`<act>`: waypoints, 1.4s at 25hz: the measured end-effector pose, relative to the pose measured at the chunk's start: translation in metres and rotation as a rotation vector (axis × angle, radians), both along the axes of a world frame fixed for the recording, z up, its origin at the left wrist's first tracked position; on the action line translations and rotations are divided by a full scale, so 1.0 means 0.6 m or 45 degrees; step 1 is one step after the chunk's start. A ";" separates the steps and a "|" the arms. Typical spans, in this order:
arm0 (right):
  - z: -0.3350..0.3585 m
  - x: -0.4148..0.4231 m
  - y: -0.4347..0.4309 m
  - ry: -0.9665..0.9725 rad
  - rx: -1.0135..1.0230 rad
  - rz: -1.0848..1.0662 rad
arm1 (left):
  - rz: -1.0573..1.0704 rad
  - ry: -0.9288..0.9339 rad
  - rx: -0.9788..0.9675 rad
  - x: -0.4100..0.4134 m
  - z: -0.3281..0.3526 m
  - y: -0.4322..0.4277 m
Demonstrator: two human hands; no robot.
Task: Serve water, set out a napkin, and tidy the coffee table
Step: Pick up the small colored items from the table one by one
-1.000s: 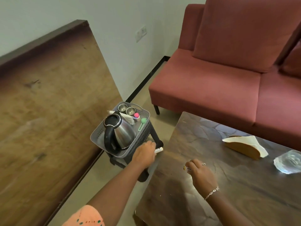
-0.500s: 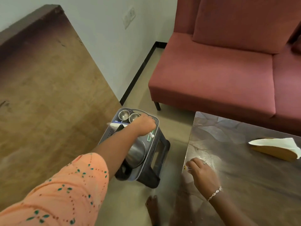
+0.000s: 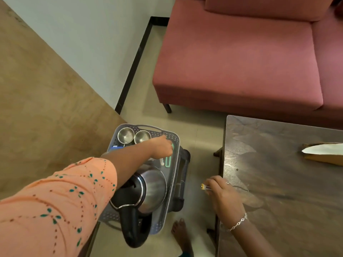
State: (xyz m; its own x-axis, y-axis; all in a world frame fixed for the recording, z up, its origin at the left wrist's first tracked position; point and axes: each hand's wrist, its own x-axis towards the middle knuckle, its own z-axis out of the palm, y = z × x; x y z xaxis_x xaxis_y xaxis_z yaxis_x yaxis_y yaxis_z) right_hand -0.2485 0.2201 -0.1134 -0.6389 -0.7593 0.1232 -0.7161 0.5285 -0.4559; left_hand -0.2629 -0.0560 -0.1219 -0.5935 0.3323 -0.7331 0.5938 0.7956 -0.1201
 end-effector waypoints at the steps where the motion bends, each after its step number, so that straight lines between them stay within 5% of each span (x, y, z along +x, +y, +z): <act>1: -0.001 -0.001 -0.006 -0.018 0.015 -0.008 | 0.023 -0.028 -0.001 -0.003 -0.010 -0.001; 12: 0.019 0.008 -0.110 -0.398 0.085 -0.146 | 0.121 0.076 0.111 0.016 -0.020 -0.007; 18: 0.013 0.002 -0.229 -0.644 0.270 -0.273 | 1.309 0.511 0.916 0.046 0.063 -0.054; 21: -0.011 0.000 -0.280 -0.645 0.387 -0.240 | 1.666 0.534 1.120 0.075 0.072 -0.070; 35: -0.066 -0.030 -0.335 -0.657 0.447 -0.363 | 1.802 0.568 1.115 0.102 0.059 -0.074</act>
State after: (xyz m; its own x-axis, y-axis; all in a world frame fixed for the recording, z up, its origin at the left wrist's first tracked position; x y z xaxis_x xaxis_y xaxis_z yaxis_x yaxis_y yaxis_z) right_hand -0.2665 0.0190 -0.1527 -0.7303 -0.4922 -0.4736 -0.2643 0.8430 -0.4685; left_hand -0.2018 -0.1007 -0.0866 -0.8458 -0.4079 -0.3438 -0.5275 0.5434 0.6531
